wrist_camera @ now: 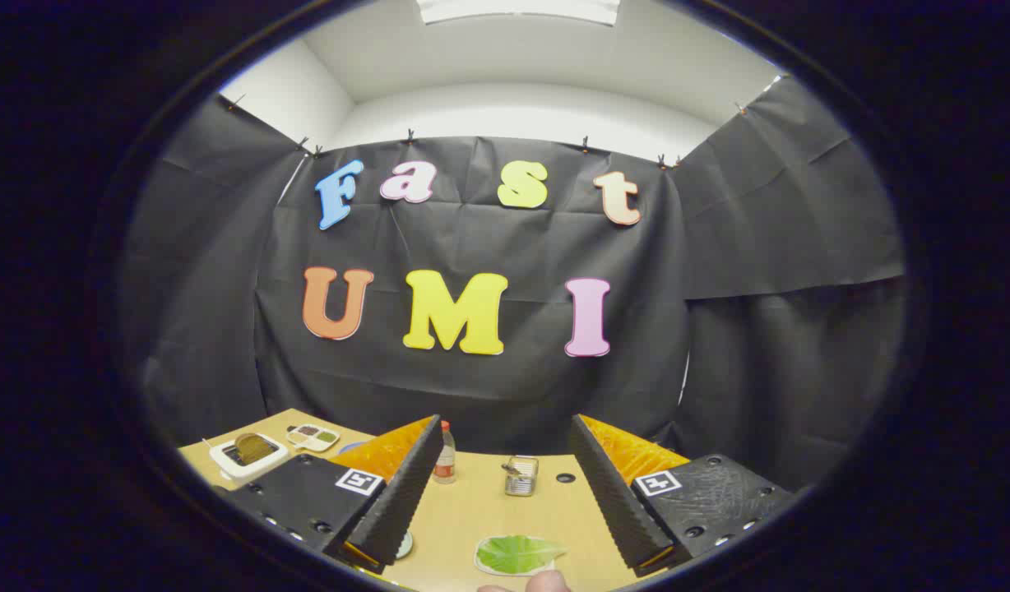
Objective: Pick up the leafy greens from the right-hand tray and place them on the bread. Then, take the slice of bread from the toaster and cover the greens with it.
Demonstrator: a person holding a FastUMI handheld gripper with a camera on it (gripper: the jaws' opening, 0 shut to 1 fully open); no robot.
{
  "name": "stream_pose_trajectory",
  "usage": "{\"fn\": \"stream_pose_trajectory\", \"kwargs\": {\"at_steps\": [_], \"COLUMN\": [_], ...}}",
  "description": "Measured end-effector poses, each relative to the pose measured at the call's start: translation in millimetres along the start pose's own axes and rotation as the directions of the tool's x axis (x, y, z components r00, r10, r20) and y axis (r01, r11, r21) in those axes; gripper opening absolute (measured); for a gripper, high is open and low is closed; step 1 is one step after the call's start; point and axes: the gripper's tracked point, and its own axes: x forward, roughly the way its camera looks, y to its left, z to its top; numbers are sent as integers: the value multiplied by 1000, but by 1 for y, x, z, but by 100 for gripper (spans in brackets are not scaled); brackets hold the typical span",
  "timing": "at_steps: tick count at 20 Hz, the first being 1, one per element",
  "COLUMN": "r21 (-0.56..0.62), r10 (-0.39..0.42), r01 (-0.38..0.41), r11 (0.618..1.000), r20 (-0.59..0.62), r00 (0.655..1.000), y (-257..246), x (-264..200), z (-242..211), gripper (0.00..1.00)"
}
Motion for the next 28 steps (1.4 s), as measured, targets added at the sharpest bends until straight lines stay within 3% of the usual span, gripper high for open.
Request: {"fn": "stream_pose_trajectory", "kwargs": {"at_steps": [22,28], "r21": [55,65], "r10": [-58,-103], "r01": [60,108], "r11": [997,992], "r20": [-38,-84], "r00": [998,991], "y": [-28,-72], "x": [-16,-23], "z": [-16,-56], "gripper": [95,95]}}
